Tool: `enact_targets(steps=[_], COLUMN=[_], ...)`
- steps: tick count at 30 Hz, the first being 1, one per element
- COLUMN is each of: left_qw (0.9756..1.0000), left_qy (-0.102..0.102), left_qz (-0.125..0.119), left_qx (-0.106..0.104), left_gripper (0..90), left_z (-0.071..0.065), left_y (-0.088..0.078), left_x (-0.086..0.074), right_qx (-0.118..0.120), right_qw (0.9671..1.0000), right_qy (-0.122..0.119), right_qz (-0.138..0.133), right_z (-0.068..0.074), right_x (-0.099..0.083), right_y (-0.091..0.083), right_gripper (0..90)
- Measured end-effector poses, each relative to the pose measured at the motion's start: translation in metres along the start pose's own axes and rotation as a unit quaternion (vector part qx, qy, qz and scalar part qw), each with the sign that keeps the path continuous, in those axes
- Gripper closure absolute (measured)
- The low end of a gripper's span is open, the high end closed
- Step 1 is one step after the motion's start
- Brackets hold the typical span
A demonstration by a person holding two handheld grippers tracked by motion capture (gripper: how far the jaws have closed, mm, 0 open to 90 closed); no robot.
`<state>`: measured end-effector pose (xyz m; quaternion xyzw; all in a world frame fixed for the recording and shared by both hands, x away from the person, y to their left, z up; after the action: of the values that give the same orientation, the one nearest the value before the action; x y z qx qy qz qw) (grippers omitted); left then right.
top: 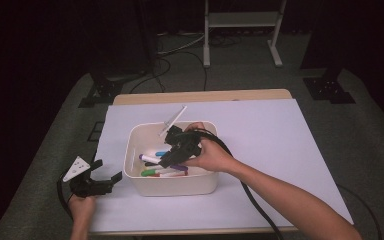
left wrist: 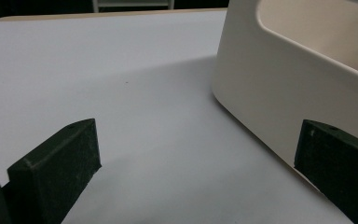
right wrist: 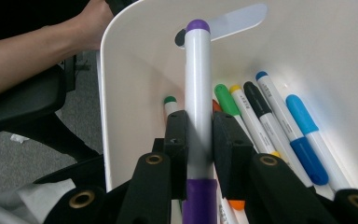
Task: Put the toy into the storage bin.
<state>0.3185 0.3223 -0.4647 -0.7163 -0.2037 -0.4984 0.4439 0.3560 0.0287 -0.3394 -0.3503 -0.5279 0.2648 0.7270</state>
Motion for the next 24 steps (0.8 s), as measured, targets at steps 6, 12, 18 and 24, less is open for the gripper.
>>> enact_targets(steps=[6,12,18,24], left_qw=[1.0000,1.0000,1.0000,1.0000], left_qy=[-0.001,0.000,-0.002,-0.002], left_qz=[-0.002,-0.003,-0.004,-0.004], left_qx=[0.001,0.001,0.000,0.000], left_gripper=[0.0,0.0,0.0,0.0], left_z=[0.000,0.000,0.000,0.000], left_y=[0.000,0.000,0.000,0.000], left_x=[0.000,0.000,0.000,0.000], right_qx=[0.009,0.013,0.013,0.002], right_qw=[0.9999,0.9997,0.9997,0.9992], right_qy=[-0.001,0.000,-0.002,-0.004], right_qz=[0.009,0.019,0.021,0.039], right_z=[-0.002,-0.003,-0.004,-0.002], right_x=[0.004,0.006,0.007,0.008], right_y=[0.012,0.022,0.027,0.034], right_gripper=[75.6,75.6,75.5,68.0])
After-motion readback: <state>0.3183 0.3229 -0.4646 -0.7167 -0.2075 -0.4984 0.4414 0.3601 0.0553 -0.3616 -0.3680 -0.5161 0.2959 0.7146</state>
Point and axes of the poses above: each handheld gripper's, and its own axes: y roughly forward along the jaws, x roughly out of its top, z roughly to its left, the point moved 3 cm from there along y, roughly forward along the jaws, and after that the axes turned 3 degrees about z, right-handed, at the moved point
